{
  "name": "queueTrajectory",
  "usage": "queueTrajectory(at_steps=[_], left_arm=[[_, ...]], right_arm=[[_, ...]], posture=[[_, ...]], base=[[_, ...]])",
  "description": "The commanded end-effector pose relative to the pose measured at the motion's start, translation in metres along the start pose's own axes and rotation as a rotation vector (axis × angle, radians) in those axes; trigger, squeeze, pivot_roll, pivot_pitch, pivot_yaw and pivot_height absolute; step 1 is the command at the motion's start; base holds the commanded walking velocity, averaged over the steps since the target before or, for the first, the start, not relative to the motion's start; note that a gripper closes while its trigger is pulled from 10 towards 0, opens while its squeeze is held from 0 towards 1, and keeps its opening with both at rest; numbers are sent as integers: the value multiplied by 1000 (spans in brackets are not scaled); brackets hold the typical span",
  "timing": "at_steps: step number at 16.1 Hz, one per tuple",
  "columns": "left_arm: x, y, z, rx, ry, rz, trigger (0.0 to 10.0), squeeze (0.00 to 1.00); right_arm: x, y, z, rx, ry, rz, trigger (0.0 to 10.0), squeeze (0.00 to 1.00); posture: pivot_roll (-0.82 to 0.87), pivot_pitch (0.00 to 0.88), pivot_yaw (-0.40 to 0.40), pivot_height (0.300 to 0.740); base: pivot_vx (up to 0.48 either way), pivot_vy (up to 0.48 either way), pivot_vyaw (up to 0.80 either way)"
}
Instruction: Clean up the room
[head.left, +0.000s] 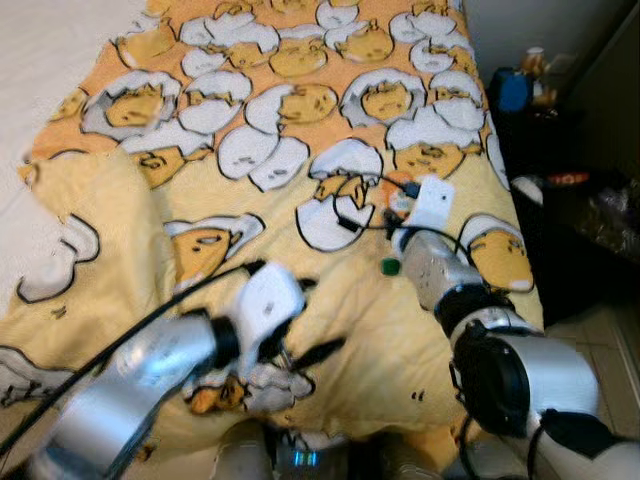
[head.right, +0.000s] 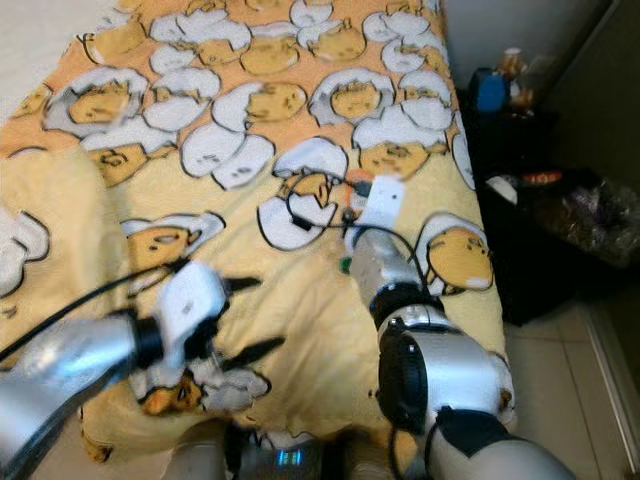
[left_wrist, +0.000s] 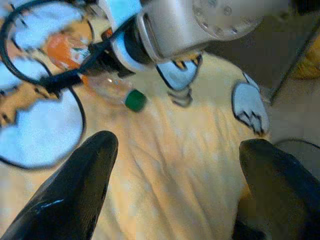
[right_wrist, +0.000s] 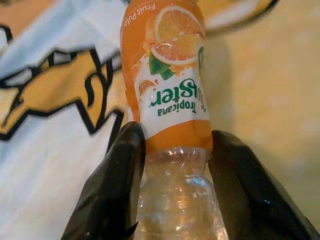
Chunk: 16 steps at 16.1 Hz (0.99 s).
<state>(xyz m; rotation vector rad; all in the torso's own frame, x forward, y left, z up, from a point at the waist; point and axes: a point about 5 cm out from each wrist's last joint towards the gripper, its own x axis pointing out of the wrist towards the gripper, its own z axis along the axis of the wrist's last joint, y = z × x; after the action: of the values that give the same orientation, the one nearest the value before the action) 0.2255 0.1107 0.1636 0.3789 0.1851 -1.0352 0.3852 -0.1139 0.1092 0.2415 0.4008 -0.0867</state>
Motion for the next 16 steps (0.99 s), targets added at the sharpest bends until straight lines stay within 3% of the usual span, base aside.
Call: queueTrajectory(at_steps=[1,3,5,6,7,8,10,11,13,14,15,16], left_arm=[[9,2,-1,20,-16,5,10000,0],[21,10,-2,25,-47,15,10000,0],[28,13,-4,33,-54,19,10000,0],[34,16,-5,42,-69,28,10000,0],[42,26,-10,25,-100,125,10000,0],[44,30,-12,3,-112,165,10000,0],[43,40,-18,-97,-176,308,10000,0],[42,46,-24,-113,-186,402,10000,0],[40,56,-30,-113,-225,570,10000,0],[41,58,-31,-116,-240,609,10000,0],[43,57,-32,-138,-265,637,10000,0],[45,55,-34,-136,-261,631,10000,0]], right_arm=[[0,-3,34,-66,-141,-25,0,0],[-2,-4,63,-78,-271,-37,0,0],[-5,-7,78,-91,-349,-52,0,0],[-11,-12,99,-97,-476,-72,0,0],[-27,-27,125,-147,-691,-121,0,0],[-32,-32,128,-160,-733,-133,0,0],[-52,-54,117,-172,-834,-188,0,0],[-65,-67,102,-177,-861,-229,0,0],[-92,-71,70,-230,-925,-208,0,0],[-97,-71,59,-258,-916,-184,0,0],[-98,-84,28,-297,-831,-187,0,0],[-99,-86,19,-333,-814,-176,0,0]], posture=[[270,0,-56,740],[241,0,-58,740],[239,0,-59,740],[234,0,-62,740],[222,0,-76,740],[218,0,-81,740],[208,0,-94,740],[205,0,-116,740],[192,0,-118,740],[186,0,-116,740],[171,0,-110,740],[171,0,-109,740]], base=[[0,0,0],[0,0,0],[0,0,0],[0,0,0],[0,0,0],[0,0,0],[0,0,0],[0,0,0],[0,0,0],[0,0,0],[0,0,0],[0,0,0]])
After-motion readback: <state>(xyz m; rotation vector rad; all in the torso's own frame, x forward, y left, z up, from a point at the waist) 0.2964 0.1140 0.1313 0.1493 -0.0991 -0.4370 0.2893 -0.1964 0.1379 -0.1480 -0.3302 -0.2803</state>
